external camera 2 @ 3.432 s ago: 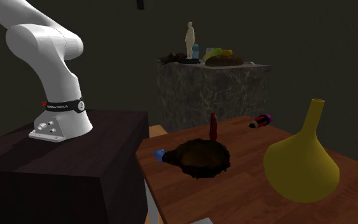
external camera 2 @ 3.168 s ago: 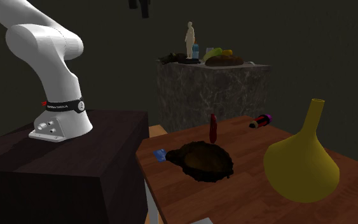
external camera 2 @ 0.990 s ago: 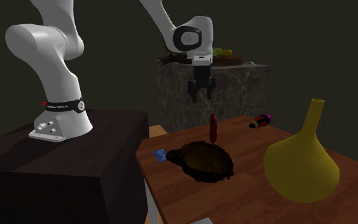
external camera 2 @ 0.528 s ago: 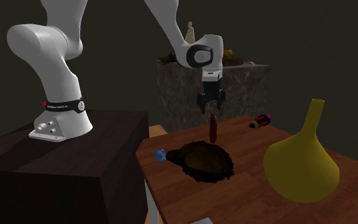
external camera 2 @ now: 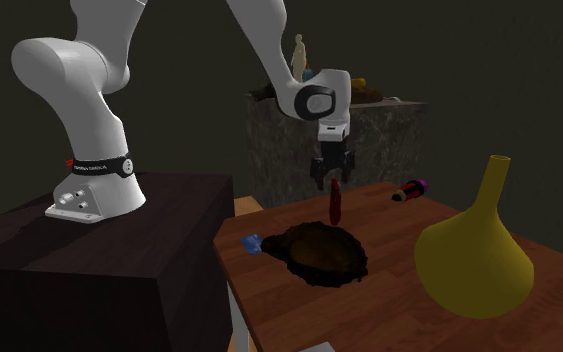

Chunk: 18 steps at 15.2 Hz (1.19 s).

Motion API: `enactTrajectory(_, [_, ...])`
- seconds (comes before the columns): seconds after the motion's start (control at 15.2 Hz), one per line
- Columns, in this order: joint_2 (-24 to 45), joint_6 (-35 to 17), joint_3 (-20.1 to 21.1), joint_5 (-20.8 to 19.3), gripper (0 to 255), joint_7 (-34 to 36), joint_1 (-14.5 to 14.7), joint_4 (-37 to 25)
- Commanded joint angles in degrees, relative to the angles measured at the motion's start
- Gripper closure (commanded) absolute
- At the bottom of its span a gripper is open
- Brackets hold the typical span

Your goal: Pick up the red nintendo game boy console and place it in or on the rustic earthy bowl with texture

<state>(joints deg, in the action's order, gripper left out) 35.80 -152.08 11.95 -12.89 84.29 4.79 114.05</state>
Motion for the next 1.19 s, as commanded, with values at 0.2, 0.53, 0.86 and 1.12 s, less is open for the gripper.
enactTrajectory(0.2, [0.2, -0.1, -0.1, 0.0, 0, 0.0, 0.0, -0.1])
enactTrajectory(0.53, [0.2, -0.1, -0.1, 0.0, 255, 0.0, 0.0, -0.1])
enactTrajectory(0.86, [0.2, -0.1, -0.1, 0.0, 255, 0.0, 0.0, -0.1])
enactTrajectory(1.12, [-1.1, 0.9, 0.4, 0.3, 255, -0.2, -0.3, 0.2])
